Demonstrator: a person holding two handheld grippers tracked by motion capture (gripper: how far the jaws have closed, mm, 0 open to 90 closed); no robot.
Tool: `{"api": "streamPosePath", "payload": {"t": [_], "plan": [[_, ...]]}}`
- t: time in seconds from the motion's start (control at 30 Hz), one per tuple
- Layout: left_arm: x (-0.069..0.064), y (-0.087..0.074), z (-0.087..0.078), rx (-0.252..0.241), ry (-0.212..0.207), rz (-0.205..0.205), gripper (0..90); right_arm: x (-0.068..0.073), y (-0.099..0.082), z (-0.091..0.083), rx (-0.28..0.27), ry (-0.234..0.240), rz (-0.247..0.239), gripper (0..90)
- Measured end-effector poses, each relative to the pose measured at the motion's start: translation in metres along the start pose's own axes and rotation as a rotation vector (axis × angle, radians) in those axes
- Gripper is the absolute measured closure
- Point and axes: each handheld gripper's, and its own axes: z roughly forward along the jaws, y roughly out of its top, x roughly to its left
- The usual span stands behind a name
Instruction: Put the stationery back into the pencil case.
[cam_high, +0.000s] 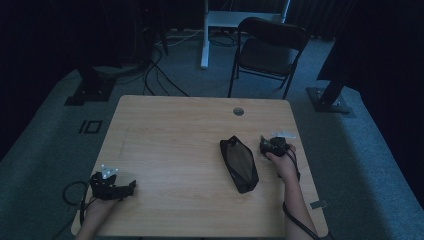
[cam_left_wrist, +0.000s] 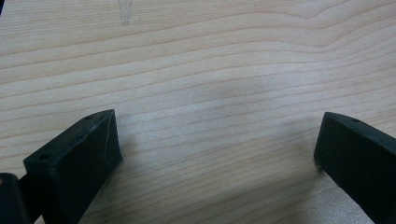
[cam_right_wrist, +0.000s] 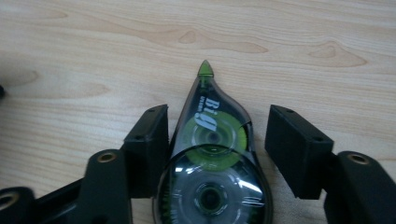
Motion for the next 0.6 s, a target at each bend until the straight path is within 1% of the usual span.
{"api": "streamPosePath", "payload": {"t": [0.07,0.1,0.17,0.2,0.43,0.5,0.53,0.57,0.6], "plan": [[0.0,0.0,0.0,0.0,0.0,0.0,0.5,-0.0002,-0.0003,0.0002,0.002,-0.002,-0.004,41.0],[0.0,0.0,0.0,0.0,0.0,0.0,0.6,-0.0004,-0.0003,0.0002,0.0,0.005,-0.014,42.4],[0.0,0.0,0.0,0.0,0.0,0.0,0.5,0.0,-0.0006,-0.0001,0.0,0.007,-0.005,45.8],[0.0,0.0,0.0,0.0,0.0,0.0,0.6,0.0,-0.0007,-0.0004,-0.003,0.008,-0.008,47.4],[0.0,0.0,0.0,0.0,0.0,-0.001,0.6,0.0019,-0.0012,-0.0023,0.0,0.021,-0.021,49.1],[0.0,0.0,0.0,0.0,0.0,0.0,0.6,0.0007,-0.0006,-0.003,0.0,0.017,-0.007,49.7],[0.0,0.0,0.0,0.0,0.0,0.0,0.5,0.0003,-0.0005,-0.0036,0.0,0.003,-0.015,49.8],[0.0,0.0,0.0,0.0,0.0,0.0,0.6,-0.0002,-0.0002,-0.0045,0.002,0.0,-0.017,49.9],[0.0,0.0,0.0,0.0,0.0,0.0,0.6,-0.0006,0.0004,-0.0062,-0.001,0.007,0.0,50.0]]}}
